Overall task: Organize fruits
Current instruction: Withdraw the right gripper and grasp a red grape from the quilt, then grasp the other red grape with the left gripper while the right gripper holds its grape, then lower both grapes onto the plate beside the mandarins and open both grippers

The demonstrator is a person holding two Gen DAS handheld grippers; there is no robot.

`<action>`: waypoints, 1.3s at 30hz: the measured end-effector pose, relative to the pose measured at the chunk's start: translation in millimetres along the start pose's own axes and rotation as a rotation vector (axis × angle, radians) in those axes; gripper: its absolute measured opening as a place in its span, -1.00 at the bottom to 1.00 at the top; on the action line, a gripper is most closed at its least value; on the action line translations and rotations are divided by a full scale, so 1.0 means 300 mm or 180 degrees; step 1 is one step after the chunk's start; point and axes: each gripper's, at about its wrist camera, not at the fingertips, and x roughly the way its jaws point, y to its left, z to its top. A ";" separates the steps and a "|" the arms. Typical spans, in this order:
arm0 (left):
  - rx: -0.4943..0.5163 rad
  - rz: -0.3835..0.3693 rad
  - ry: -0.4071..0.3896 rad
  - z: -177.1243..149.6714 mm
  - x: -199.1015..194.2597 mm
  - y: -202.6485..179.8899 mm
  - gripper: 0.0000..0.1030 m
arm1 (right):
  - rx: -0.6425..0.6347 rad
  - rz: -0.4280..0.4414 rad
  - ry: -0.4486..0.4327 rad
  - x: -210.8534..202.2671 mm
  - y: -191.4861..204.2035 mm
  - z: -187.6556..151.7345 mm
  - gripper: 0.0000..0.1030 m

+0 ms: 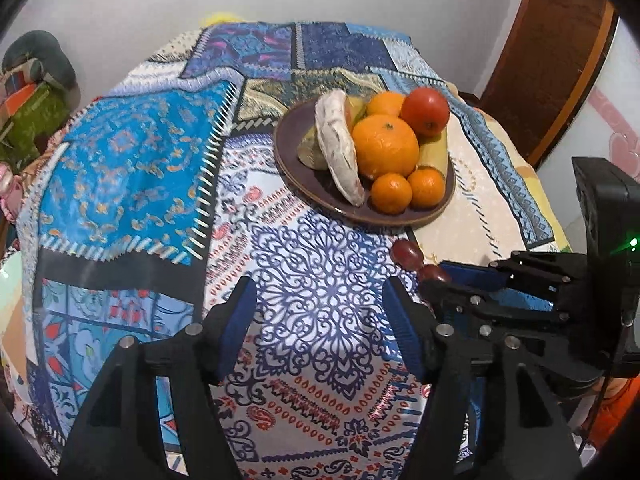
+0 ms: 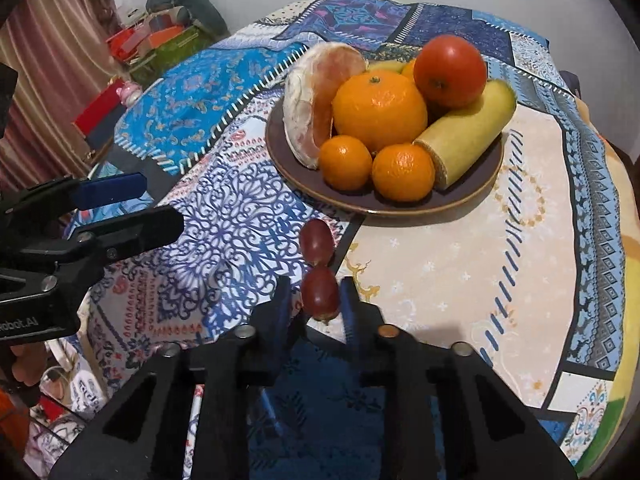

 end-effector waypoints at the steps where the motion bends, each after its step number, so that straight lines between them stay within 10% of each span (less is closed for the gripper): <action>1: 0.0007 -0.0013 0.0014 0.001 0.008 -0.004 0.26 | -0.0002 0.0006 -0.0013 -0.002 -0.002 -0.002 -0.66; 15: 0.0263 -0.0288 0.0186 0.050 0.145 -0.169 0.04 | 0.0287 -0.0119 -0.0339 -0.123 -0.147 -0.011 -0.66; 24: 0.0296 -0.0350 0.0290 0.067 0.219 -0.204 -0.52 | 0.0350 -0.0185 -0.0462 -0.145 -0.188 -0.004 -0.66; 39: 0.0223 -0.0262 -0.0100 0.149 0.073 -0.151 -0.53 | 0.0257 -0.0168 -0.0604 -0.171 -0.171 0.055 -0.66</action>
